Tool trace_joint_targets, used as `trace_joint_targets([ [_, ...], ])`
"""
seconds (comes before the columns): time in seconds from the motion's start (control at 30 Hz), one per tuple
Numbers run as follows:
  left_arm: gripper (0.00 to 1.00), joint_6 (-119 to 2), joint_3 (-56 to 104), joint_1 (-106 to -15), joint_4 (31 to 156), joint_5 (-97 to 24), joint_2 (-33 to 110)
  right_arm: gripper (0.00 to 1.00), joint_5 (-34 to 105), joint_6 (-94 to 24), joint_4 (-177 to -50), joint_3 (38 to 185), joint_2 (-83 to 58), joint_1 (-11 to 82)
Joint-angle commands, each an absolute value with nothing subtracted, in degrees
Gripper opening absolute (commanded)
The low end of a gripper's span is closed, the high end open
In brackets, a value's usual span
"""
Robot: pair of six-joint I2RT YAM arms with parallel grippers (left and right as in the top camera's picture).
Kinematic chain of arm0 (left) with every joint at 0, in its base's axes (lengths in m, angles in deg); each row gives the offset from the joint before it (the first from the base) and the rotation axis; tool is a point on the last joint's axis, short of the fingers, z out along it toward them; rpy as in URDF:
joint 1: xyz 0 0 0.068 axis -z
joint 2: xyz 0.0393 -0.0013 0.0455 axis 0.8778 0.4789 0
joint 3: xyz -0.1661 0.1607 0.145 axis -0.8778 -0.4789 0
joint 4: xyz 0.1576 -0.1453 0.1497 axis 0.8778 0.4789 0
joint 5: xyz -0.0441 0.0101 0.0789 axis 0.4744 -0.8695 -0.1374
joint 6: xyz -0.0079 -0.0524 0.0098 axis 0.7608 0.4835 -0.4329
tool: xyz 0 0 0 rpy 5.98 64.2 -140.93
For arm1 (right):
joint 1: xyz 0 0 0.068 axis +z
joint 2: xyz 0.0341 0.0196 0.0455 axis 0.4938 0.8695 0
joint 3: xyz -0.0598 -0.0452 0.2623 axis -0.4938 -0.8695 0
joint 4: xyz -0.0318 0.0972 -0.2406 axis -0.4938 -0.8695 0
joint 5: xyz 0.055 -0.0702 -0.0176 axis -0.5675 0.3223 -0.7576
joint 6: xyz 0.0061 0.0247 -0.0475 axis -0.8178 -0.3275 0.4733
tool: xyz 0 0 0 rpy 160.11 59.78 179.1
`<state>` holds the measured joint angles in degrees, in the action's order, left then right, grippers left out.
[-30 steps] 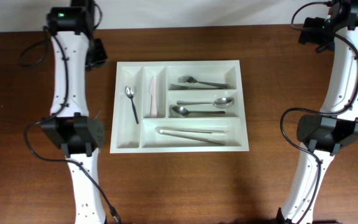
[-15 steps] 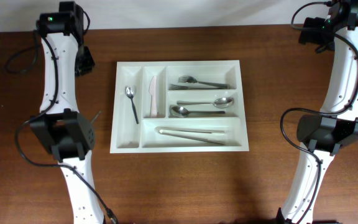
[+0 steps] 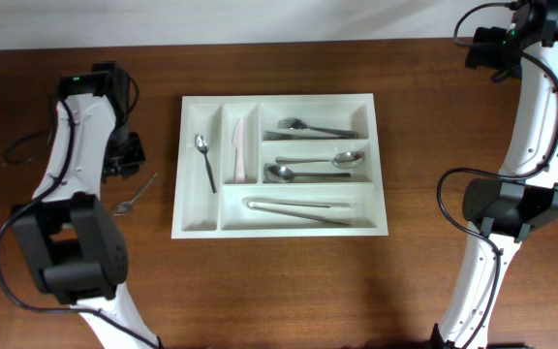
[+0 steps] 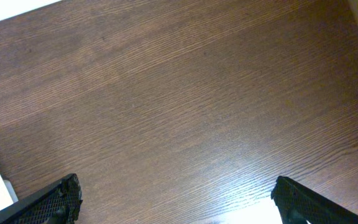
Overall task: Pack container
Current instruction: 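Move the left gripper over the silver spoon left of the tray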
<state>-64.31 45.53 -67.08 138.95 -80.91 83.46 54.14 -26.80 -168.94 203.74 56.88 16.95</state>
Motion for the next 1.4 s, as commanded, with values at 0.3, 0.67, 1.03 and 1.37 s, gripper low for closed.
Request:
trace_joint_targets([
  [0.3, 0.63, -72.37, 28.04, -70.81, 131.63, -73.47, 81.41, 0.99, 54.24, -27.09, -168.97, 203.43, 56.66, 17.15],
  [0.67, 0.56, -69.33, 24.07, -73.22, 120.44, -62.35, 81.19, 0.99, 54.24, -27.07, -168.97, 203.43, 56.66, 17.15],
  [1.03, 0.54, -67.41, 24.07, -75.36, 119.76, -65.82, 81.19, 0.99, 54.24, -27.07, -168.97, 203.43, 56.66, 17.15],
  [1.37, 0.53, -65.07, 24.07, -80.56, 119.02, -63.55, 79.05, 0.99, 54.24, -27.09, -168.97, 203.43, 56.66, 17.15],
])
